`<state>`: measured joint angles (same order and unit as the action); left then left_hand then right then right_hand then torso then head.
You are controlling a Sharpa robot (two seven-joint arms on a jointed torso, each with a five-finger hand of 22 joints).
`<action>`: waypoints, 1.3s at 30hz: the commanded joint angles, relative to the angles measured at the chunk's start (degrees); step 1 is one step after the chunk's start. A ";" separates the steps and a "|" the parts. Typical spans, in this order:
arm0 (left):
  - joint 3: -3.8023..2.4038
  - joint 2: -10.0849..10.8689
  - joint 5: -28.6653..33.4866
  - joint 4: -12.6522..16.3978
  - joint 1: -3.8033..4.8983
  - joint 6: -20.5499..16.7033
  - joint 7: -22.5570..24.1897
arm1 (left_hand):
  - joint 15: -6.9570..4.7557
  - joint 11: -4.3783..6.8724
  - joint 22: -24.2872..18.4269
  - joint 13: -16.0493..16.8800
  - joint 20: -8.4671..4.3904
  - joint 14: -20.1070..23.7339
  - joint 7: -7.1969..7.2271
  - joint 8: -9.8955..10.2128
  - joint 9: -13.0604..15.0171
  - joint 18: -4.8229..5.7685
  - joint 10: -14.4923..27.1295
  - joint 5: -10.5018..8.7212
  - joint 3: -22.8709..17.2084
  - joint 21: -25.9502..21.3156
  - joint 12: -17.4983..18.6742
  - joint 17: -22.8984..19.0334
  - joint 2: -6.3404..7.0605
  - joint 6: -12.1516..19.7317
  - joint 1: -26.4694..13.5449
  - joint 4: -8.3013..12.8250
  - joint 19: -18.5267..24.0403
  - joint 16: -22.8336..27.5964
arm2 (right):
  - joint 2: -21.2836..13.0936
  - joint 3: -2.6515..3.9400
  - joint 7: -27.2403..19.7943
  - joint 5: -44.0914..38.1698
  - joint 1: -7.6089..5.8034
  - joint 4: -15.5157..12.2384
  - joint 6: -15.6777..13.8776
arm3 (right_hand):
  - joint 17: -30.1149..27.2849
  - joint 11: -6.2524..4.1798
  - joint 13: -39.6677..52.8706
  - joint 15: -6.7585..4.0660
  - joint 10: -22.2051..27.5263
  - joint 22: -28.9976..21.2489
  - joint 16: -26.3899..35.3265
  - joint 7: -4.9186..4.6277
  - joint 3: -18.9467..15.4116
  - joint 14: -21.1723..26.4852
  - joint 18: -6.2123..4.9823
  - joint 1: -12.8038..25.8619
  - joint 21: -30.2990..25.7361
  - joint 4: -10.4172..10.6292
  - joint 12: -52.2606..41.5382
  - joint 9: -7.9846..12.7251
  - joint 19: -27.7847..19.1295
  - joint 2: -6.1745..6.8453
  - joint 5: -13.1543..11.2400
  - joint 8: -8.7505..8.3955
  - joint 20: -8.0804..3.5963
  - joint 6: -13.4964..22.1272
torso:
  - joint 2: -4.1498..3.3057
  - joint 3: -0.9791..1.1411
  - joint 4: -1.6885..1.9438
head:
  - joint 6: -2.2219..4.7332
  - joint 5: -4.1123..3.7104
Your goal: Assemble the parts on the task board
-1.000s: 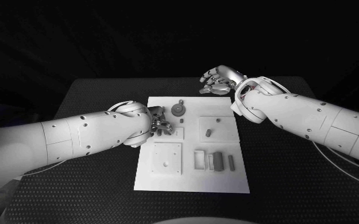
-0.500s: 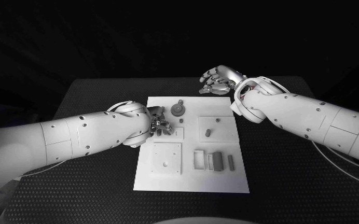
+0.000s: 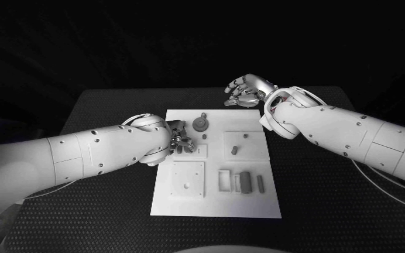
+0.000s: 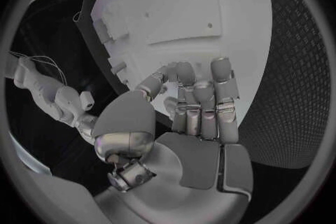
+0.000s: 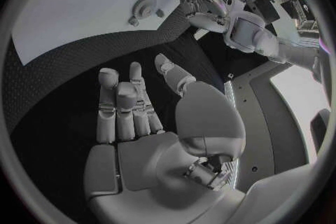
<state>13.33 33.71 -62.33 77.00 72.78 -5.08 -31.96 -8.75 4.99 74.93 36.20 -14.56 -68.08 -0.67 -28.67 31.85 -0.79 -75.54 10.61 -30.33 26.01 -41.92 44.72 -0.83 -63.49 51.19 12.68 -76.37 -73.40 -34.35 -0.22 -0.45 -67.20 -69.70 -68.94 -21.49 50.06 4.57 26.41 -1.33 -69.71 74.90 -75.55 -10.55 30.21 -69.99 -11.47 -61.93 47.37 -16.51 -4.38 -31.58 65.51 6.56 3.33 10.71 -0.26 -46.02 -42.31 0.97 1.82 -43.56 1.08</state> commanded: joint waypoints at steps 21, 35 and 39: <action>0.27 -0.29 1.34 -0.53 -0.31 1.38 -0.89 | -2.55 0.54 1.25 -1.03 -1.45 0.60 1.62 -13.94 0.65 0.03 0.55 -3.94 3.05 0.62 -1.51 -2.20 3.79 -0.84 -6.02 -3.98 0.58 -1.85 | -0.07 0.03 -0.51 -0.03 0.00 0.02 0.60 | -0.14 0.47 0.09 -0.04 0.08 0.91 -0.30 -0.76 -0.37 0.58 -3.53 0.12 -0.25 0.07 0.27 0.15 0.12 -0.37 0.10 0.21 -0.35 0.46 | 0.01 -0.01 -0.02 | -0.06 -0.24; 0.27 -0.06 1.44 -0.53 -0.31 0.85 -0.75 | -2.66 0.65 1.21 -1.22 -1.48 0.72 1.71 -14.04 0.66 -0.14 0.59 -4.12 3.84 0.59 -1.72 -2.57 4.15 -0.79 -7.06 -4.90 0.66 -2.13 | -0.14 0.03 -0.51 -0.02 0.00 0.06 0.77 | -0.18 0.49 0.09 -0.02 0.13 0.90 -0.26 -0.78 -0.37 0.63 -3.53 0.16 -0.31 0.07 0.29 0.20 0.08 -0.35 0.10 0.21 -0.33 0.54 | -0.01 -0.05 0.03 | -0.09 -0.32; 0.27 0.02 1.44 -0.56 -0.31 0.52 -0.70 | -2.72 0.70 1.24 -1.27 -1.49 0.72 1.76 -14.13 0.70 -0.22 0.58 -4.12 3.77 0.66 -1.86 -2.69 3.71 -0.81 -6.49 -4.57 0.62 -2.31 | -0.14 0.03 -0.51 -0.02 0.00 0.08 0.79 | -0.18 0.50 0.10 -0.02 0.14 0.89 -0.25 -0.79 -0.37 0.64 -3.53 0.17 -0.32 0.08 0.30 0.21 0.08 -0.35 0.10 0.21 -0.32 0.55 | 0.00 -0.06 -0.01 | -0.09 -0.32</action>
<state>13.60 33.73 -61.23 76.41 72.48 -4.55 -32.76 -11.59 5.58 74.91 34.98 -16.28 -67.66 0.84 -42.77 32.55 -0.82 -75.04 6.60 -26.62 26.46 -43.47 42.08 3.38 -64.58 44.53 7.96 -75.63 -75.60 -34.49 -0.22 -0.47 -67.17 -69.70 -68.85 -21.40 49.95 4.79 26.43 -1.34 -69.50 74.90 -75.55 -10.65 30.21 -69.59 -11.48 -61.93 47.37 -16.51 -4.38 -31.43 65.72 6.56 3.33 10.70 -0.29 -45.91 -42.30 0.91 1.85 -43.63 0.76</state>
